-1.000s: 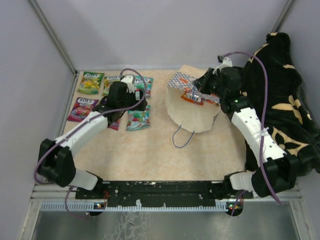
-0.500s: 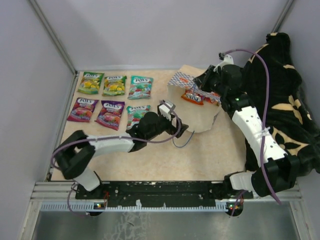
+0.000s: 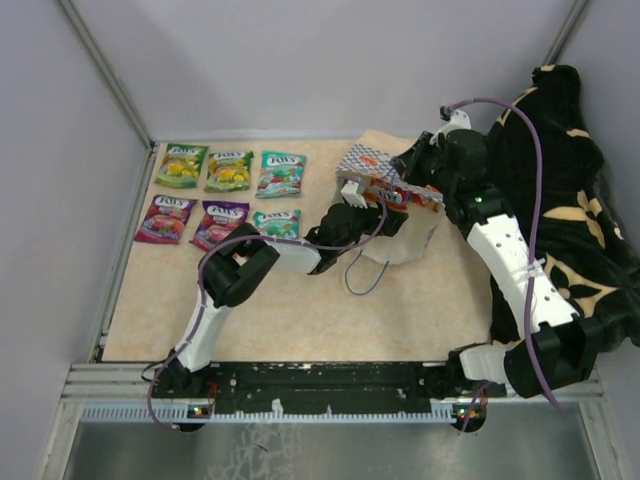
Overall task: Take the snacks out of the paper bag
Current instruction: Take out the snack from the paper bag.
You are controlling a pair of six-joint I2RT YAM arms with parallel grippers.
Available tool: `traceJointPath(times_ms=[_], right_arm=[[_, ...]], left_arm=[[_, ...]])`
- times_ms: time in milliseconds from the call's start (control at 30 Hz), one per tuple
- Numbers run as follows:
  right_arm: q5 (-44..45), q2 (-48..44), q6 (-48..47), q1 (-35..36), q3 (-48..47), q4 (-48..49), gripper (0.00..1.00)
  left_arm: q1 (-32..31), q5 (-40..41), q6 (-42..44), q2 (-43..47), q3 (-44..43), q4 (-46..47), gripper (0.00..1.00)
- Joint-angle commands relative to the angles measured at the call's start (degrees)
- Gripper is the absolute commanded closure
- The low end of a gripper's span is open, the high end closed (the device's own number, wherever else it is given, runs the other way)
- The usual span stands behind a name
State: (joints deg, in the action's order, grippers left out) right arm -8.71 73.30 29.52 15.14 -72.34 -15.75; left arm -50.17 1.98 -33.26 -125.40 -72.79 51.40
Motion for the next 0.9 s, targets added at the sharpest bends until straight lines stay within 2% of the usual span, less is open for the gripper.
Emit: traceJointPath(times_ms=[0, 133, 267, 433, 567, 733, 867], right_arm=[[0.75, -2.63, -1.46, -0.37, -3.25, 0.59, 0.98], [0.04, -2.55, -1.09, -0.38, -3.31, 0.8, 0.98], [0.03, -2.54, -1.17, -0.37, -3.5, 0.5, 0.98], [0.58, -2.56, -1.8, -0.37, -3.18, 0.71, 0.98], [-0.14, -1.92, -1.53, -0.37, -2.97, 1.28, 0.99], [-0.32, -1.34, -1.44, -0.37, -2.99, 1.68, 0.99], [-0.39, -1.06, -1.35, -0.43, -3.11, 1.81, 0.99]], left_arm=[[1.2, 10.91, -6.3, -4.84, -6.53, -0.05, 0.0], [2.1, 19.54, -11.41, -9.52, -13.16, -5.45, 0.0], [3.28, 24.98, -16.07, -14.26, -24.58, -22.02, 0.0], [4.0, 28.81, -13.92, -21.19, -38.5, -36.72, 0.0], [4.84, 27.92, -11.67, -26.61, -48.25, -43.69, 0.0], [5.76, 24.98, -10.87, -29.68, -52.54, -45.88, 0.12], [6.26, 22.54, -10.59, -30.77, -53.24, -45.14, 0.31]])
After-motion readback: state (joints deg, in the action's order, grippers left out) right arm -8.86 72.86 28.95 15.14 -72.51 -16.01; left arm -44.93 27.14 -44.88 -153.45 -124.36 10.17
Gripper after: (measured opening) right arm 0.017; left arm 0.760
